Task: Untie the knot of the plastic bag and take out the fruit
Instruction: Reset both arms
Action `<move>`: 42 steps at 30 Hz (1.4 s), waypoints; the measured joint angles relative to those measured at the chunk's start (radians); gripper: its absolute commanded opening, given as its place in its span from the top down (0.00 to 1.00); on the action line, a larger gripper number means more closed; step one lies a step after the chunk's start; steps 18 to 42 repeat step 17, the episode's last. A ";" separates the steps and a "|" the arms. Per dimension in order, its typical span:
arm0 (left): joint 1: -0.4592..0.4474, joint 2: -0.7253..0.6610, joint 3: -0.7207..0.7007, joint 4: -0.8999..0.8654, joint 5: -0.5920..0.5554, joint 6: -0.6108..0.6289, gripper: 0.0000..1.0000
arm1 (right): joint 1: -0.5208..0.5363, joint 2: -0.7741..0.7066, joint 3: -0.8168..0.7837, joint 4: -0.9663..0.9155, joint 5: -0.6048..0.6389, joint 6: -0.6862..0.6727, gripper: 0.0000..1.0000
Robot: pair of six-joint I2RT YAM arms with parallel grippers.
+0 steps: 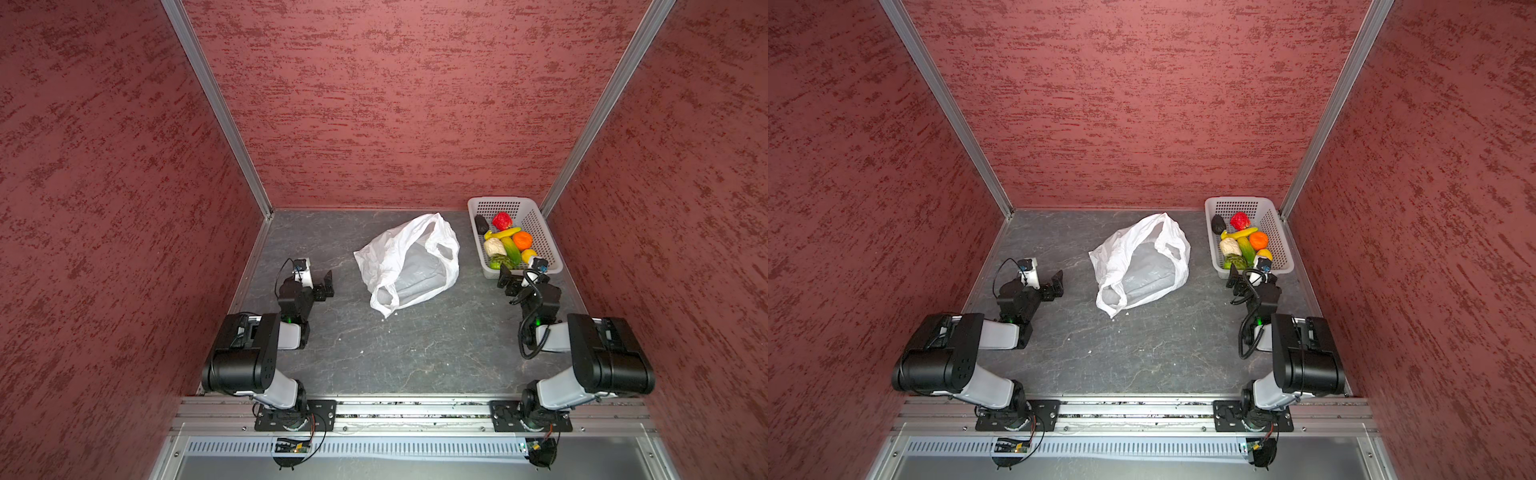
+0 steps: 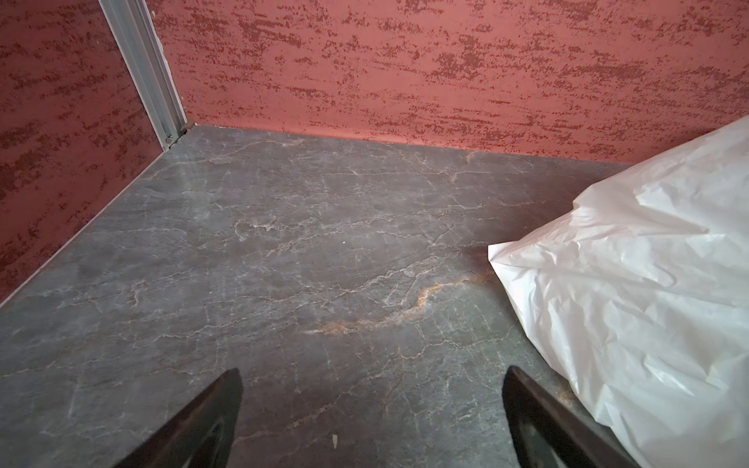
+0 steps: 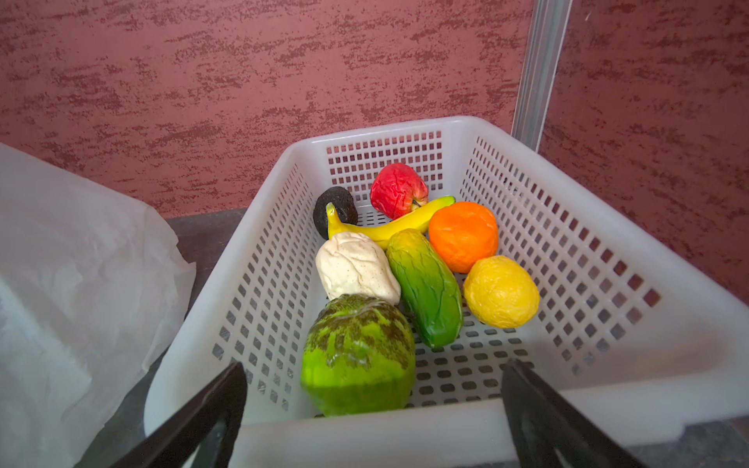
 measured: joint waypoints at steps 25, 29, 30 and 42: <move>0.000 0.000 0.022 -0.002 0.000 0.005 0.00 | 0.006 0.005 -0.026 0.045 0.025 -0.007 0.01; 0.000 0.000 0.022 -0.002 0.000 0.005 0.00 | 0.006 0.005 -0.026 0.045 0.025 -0.007 0.01; 0.000 0.000 0.022 -0.002 0.000 0.005 0.00 | 0.006 0.005 -0.026 0.045 0.025 -0.007 0.01; 0.000 0.000 0.022 -0.002 0.000 0.005 0.00 | 0.006 0.005 -0.026 0.045 0.025 -0.007 0.01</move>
